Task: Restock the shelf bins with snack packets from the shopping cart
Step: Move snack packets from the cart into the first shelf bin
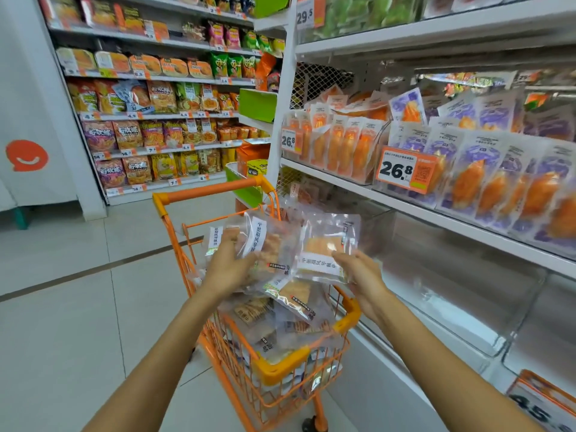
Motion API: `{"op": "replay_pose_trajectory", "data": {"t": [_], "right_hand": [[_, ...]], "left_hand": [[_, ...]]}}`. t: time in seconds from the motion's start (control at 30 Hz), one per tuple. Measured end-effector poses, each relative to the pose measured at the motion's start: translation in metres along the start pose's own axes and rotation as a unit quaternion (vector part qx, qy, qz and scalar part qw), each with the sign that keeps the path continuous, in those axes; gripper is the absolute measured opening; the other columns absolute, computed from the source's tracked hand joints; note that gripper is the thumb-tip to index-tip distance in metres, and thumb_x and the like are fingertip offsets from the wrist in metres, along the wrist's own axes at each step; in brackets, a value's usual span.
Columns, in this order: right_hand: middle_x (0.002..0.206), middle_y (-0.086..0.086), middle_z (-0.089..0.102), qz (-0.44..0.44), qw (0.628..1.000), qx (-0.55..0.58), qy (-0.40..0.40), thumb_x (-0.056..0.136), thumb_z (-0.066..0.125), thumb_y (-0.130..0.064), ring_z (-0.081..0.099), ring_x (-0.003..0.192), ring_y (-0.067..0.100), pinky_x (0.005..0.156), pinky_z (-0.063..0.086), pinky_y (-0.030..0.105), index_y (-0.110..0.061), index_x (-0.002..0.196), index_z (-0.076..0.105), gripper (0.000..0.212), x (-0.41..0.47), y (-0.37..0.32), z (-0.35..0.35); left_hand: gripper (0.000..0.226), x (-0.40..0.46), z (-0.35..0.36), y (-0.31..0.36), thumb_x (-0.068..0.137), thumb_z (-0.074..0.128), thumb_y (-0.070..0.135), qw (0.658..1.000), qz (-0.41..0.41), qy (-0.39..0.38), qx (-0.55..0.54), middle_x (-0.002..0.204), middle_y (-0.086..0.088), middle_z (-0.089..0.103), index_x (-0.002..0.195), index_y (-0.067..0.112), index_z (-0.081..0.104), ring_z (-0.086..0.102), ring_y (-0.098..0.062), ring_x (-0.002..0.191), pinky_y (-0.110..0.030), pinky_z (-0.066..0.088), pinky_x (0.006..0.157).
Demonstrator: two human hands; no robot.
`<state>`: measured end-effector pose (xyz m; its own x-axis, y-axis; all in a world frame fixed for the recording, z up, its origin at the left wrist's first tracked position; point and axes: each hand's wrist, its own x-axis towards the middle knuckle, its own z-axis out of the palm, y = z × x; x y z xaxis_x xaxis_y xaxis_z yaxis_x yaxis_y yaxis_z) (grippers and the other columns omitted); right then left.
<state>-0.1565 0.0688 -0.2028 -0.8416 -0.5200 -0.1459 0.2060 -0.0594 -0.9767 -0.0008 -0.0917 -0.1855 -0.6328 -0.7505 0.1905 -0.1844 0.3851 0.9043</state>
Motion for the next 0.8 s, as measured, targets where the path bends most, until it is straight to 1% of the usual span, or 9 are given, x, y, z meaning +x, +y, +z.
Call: {"op": "replay_pose_trajectory", "data": {"t": [0.13, 0.23, 0.27, 0.37, 0.47, 0.5, 0.6, 0.7, 0.8], "right_hand": [[0.09, 0.009, 0.068, -0.003, 0.988, 0.148, -0.033, 0.091, 0.056, 0.0, 0.07, 0.07, 0.008, 0.055, 0.053, 0.02, -0.005, 0.11, 0.053, 0.02, -0.028, -0.005, -0.012], [0.091, 0.01, 0.071, -0.037, 0.978, 0.199, -0.043, 0.088, 0.06, 0.003, 0.072, 0.078, 0.013, 0.06, 0.057, 0.024, -0.014, 0.122, 0.043, 0.042, -0.041, 0.004, -0.026], [0.097, 0.01, 0.071, -0.046, 0.981, 0.184, -0.045, 0.087, 0.062, 0.001, 0.071, 0.085, 0.016, 0.065, 0.057, 0.026, -0.017, 0.123, 0.044, 0.044, -0.044, 0.01, -0.029], [0.109, 0.011, 0.069, -0.045, 0.99, 0.134, 0.007, 0.085, 0.067, -0.005, 0.068, 0.095, 0.021, 0.079, 0.055, 0.03, -0.012, 0.112, 0.052, 0.031, -0.048, 0.025, -0.027], [0.099, 0.012, 0.073, -0.054, 0.988, 0.109, 0.092, 0.076, 0.078, -0.008, 0.071, 0.086, 0.022, 0.066, 0.056, 0.025, -0.003, 0.112, 0.06, 0.041, -0.048, 0.033, -0.016], [0.095, 0.01, 0.073, -0.072, 0.991, 0.064, 0.098, 0.073, 0.081, -0.011, 0.071, 0.084, 0.02, 0.064, 0.055, 0.024, -0.004, 0.11, 0.063, 0.042, -0.05, 0.033, -0.011], [0.094, -0.005, 0.074, -0.121, 0.99, -0.072, 0.016, 0.069, 0.084, -0.026, 0.07, 0.085, 0.008, 0.07, 0.054, 0.022, -0.019, 0.107, 0.065, 0.043, -0.053, 0.033, 0.008], [0.097, -0.012, 0.072, -0.118, 0.981, -0.145, -0.06, 0.08, 0.074, -0.038, 0.067, 0.092, 0.006, 0.071, 0.05, 0.016, -0.022, 0.109, 0.065, 0.034, -0.053, 0.027, 0.022], [0.102, -0.009, 0.063, -0.136, 0.974, -0.18, -0.036, 0.093, 0.058, -0.033, 0.057, 0.094, 0.008, 0.072, 0.042, 0.018, -0.023, 0.101, 0.062, 0.014, -0.041, 0.02, 0.022]], "left_hand": [[0.056, -0.031, 0.018, 0.014, 0.094, 0.058, 0.02, 0.994, -0.015, -0.028, -0.106, 0.139, 0.01, 0.043, 0.144, 0.016, 0.033, 0.047, -0.014, 0.125, -0.035, 0.042, 0.102], [0.044, -0.045, 0.048, 0.015, 0.096, 0.054, 0.013, 0.983, -0.048, -0.098, -0.145, 0.116, 0.013, 0.044, 0.138, 0.015, 0.039, 0.047, -0.005, 0.104, -0.022, 0.038, 0.086], [0.044, -0.046, 0.056, 0.013, 0.097, 0.053, 0.012, 0.979, -0.065, -0.115, -0.154, 0.118, 0.012, 0.042, 0.138, 0.016, 0.038, 0.043, -0.005, 0.106, -0.021, 0.035, 0.089], [0.034, -0.049, 0.07, 0.007, 0.097, 0.051, 0.012, 0.958, -0.124, -0.131, -0.221, 0.125, 0.003, 0.056, 0.128, 0.021, 0.043, 0.057, -0.014, 0.109, -0.038, 0.045, 0.099], [0.014, -0.054, 0.078, 0.006, 0.1, 0.045, 0.013, 0.919, -0.166, -0.133, -0.332, 0.098, 0.004, 0.066, 0.104, 0.02, 0.056, 0.069, 0.0, 0.073, -0.036, 0.057, 0.076], [0.011, -0.059, 0.079, 0.009, 0.099, 0.047, 0.021, 0.916, -0.162, -0.129, -0.343, 0.104, 0.006, 0.067, 0.105, 0.022, 0.056, 0.068, 0.002, 0.078, -0.035, 0.056, 0.077], [0.048, -0.062, 0.073, 0.01, 0.094, 0.054, 0.041, 0.946, -0.13, -0.097, -0.279, 0.131, 0.017, 0.045, 0.137, 0.025, 0.04, 0.049, -0.009, 0.122, -0.025, 0.05, 0.087], [0.04, -0.053, 0.058, -0.001, 0.095, 0.052, 0.04, 0.963, -0.073, -0.052, -0.254, 0.132, 0.013, 0.052, 0.133, 0.029, 0.047, 0.049, -0.008, 0.121, -0.025, 0.045, 0.093], [0.054, -0.042, 0.04, -0.013, 0.094, 0.051, 0.045, 0.974, -0.059, 0.033, -0.218, 0.142, 0.015, 0.041, 0.142, 0.027, 0.036, 0.036, -0.008, 0.134, -0.029, 0.032, 0.106]]}}
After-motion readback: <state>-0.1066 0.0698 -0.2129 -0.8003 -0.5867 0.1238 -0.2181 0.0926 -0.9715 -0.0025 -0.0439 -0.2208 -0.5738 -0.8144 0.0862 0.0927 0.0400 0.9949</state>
